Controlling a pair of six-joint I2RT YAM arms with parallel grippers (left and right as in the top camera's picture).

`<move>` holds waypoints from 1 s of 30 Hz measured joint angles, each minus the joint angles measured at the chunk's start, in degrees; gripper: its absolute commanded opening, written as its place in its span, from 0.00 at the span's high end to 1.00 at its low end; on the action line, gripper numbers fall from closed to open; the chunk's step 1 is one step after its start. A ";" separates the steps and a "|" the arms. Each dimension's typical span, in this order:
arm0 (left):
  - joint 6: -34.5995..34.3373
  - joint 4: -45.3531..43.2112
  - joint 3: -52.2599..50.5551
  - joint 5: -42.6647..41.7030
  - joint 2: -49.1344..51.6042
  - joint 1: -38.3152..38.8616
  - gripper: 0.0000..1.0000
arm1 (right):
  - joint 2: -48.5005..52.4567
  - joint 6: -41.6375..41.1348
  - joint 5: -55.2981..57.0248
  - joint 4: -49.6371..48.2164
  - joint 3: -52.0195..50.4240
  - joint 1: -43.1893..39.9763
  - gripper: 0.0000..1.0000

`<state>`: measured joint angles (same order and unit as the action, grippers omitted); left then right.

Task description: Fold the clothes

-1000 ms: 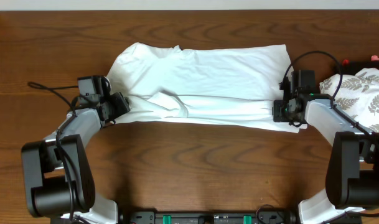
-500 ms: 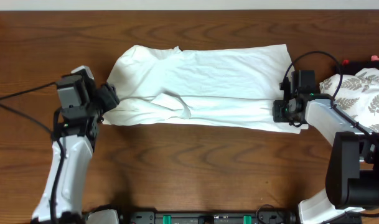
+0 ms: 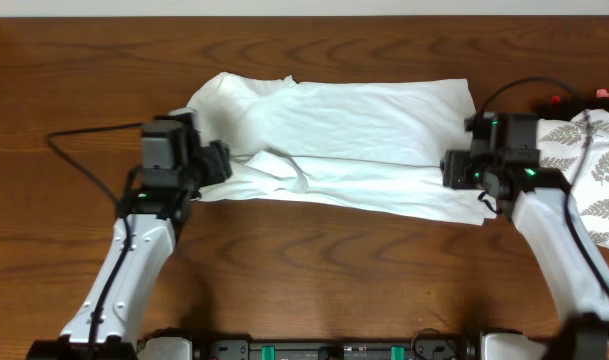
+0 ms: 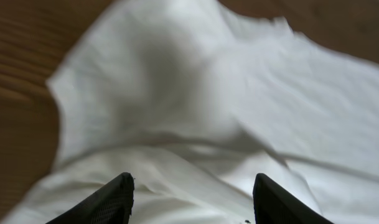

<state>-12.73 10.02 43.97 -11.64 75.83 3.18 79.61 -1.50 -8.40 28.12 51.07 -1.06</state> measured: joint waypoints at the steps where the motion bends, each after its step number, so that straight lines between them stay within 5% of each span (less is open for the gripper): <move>1: 0.68 0.13 -0.02 0.00 0.37 0.96 0.38 | -1.66 0.50 -1.36 -0.39 0.20 0.15 0.37; 15: 2.69 -0.04 -0.02 0.04 4.57 3.02 0.33 | 1.25 6.97 -19.52 -5.97 0.74 14.82 0.31; 30: 0.50 -2.71 -0.02 0.02 10.21 0.20 0.33 | 17.31 7.37 -7.28 -19.56 0.72 35.36 0.30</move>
<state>-12.23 7.31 43.94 -11.62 86.04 3.38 96.92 5.87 -15.68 8.56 51.79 34.30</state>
